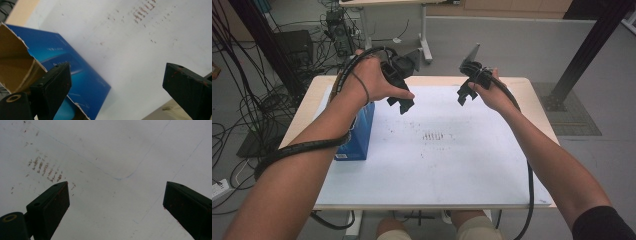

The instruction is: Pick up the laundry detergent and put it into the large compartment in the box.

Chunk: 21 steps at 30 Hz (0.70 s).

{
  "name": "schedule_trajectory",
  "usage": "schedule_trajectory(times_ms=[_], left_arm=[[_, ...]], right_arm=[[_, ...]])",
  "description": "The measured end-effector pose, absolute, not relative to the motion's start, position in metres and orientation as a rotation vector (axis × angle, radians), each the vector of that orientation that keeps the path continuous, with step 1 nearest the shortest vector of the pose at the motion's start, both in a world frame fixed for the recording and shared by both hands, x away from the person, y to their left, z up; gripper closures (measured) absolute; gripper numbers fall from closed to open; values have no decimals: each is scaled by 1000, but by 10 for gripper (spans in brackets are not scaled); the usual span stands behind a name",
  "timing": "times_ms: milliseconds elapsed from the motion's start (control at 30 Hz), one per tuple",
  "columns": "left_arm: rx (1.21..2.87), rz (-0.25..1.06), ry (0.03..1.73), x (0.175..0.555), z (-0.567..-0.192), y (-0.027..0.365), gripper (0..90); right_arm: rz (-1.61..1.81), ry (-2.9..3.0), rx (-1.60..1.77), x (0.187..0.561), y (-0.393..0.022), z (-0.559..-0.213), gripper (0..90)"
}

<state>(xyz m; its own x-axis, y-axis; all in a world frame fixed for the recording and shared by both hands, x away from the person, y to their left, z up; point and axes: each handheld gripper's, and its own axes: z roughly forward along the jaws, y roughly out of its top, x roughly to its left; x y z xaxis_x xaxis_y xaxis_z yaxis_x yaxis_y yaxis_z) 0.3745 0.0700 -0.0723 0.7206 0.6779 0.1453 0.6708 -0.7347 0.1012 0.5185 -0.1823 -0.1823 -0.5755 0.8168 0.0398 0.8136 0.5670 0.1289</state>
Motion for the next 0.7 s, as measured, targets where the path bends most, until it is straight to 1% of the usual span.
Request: schedule_trajectory(times_ms=[100,133,500,700], left_arm=[[2896,267,1098,373,-72,64,87],[2891,245,1092,374,-71,64,90],[2934,206,862,369,-65,46,86],[2952,146,831,373,-66,37,66]], right_arm=[[210,2756,1441,519,-182,-182,70],[210,2758,1436,520,-183,-182,70],[215,2759,1447,521,-185,-181,70],[217,2756,1452,521,-188,-181,70]])
